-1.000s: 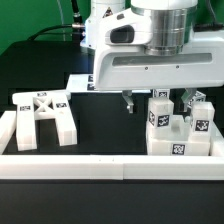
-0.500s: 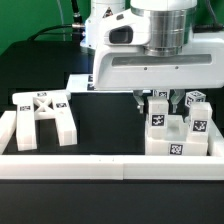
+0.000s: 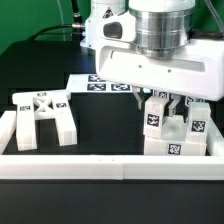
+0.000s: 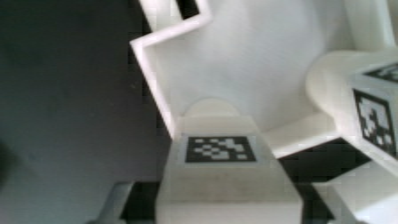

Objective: Assemble chair

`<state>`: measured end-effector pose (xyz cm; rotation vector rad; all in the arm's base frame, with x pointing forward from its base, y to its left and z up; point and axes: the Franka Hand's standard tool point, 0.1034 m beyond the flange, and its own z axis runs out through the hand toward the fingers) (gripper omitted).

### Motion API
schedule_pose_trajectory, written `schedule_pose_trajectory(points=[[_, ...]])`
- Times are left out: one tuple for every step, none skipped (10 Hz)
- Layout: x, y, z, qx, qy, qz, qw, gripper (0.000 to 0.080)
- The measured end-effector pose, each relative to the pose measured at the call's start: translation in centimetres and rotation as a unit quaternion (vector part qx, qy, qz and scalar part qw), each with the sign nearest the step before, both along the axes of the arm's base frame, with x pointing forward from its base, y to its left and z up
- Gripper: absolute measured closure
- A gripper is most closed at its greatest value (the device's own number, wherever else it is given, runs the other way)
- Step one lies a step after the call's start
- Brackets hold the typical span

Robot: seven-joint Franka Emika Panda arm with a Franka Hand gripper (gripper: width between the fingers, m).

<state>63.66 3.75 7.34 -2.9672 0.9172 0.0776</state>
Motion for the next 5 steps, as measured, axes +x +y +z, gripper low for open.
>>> schedule_pose_trajectory(points=[[-0.01, 0.12, -0.01, -0.002, 0.003, -0.057, 0.998, 0.0511], [0.05, 0.20, -0.03, 0.000, 0.003, -0.107, 0.994, 0.0511], [0.22, 0.31, -0.05, 0.002, 0.000, -0.160, 0.987, 0.0510], [0.38, 0.53, -0.07, 0.003, -0.002, -0.213, 0.977, 0.0509], [0.38, 0.59, -0.07, 0.004, 0.000, -0.237, 0.972, 0.0509]])
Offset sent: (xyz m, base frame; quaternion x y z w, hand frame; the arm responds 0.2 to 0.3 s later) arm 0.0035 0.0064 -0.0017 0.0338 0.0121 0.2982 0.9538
